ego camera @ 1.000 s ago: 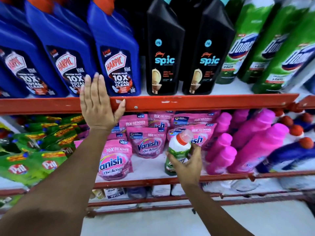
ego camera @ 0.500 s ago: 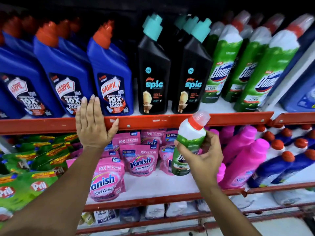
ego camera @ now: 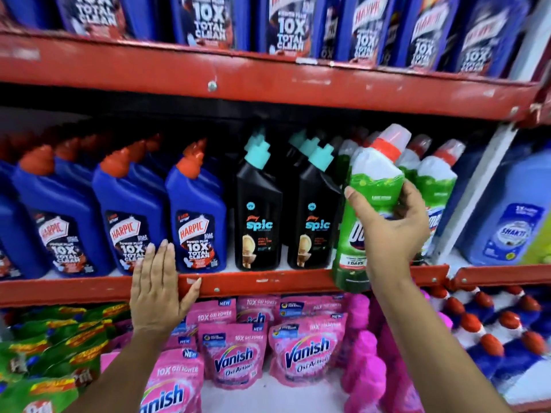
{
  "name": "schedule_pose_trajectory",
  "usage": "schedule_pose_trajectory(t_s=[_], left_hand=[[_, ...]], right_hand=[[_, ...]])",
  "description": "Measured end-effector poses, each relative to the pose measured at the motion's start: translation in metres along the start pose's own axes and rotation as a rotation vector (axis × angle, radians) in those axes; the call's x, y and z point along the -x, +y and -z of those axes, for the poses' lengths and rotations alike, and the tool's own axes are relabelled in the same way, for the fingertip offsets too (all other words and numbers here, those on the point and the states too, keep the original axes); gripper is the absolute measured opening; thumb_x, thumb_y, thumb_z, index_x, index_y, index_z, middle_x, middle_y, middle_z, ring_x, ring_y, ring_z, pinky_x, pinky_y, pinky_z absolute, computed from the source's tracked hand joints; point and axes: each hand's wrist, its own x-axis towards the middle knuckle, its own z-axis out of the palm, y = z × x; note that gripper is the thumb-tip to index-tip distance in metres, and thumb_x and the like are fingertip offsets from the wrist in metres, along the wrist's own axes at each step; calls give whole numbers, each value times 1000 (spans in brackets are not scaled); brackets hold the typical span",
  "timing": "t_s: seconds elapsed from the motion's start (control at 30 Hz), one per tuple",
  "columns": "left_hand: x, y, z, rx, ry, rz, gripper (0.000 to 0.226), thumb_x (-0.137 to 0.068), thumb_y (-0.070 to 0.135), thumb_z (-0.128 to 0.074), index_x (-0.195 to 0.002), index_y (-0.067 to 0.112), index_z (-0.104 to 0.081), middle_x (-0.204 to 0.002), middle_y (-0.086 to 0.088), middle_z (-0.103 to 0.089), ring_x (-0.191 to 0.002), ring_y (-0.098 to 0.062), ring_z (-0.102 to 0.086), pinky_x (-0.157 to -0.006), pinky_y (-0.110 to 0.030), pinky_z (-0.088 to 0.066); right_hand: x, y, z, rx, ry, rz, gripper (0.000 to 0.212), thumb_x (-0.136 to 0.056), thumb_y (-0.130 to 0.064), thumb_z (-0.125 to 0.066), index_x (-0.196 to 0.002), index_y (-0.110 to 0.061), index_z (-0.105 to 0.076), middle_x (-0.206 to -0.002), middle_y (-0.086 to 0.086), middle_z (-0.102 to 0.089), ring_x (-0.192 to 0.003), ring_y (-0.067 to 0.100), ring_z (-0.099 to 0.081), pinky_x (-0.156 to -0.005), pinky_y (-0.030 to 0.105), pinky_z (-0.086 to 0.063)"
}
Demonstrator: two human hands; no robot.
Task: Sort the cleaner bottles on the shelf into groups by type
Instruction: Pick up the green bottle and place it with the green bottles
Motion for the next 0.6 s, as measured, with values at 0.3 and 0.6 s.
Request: schedule_pose_trajectory(t_s=[0.3,0.6], left_hand=[[-3,-1,2,28,-86,21,77,-101,58,-21,-151,0,-22,-149,-22,-35,-149,-25,-10,-122,-42,-7],[-3,1,8,46,-161,35,79,-100,59,-19,-149,-3,-22,-151,-23,-32,-150,-25,-8,-122,-40,-4]], right_hand=[[-31,14,-6,28,-41,-56,99,-62,-67,-82,-141,-15,-53,-130,-11,-59,-116,6,-59,-108,36,-47],[-34,34,-6,186,-133,-81,97,-74,-56,-81,-152,-20,-36,-151,1,-49,-133,16,-46,-114,37,-37]])
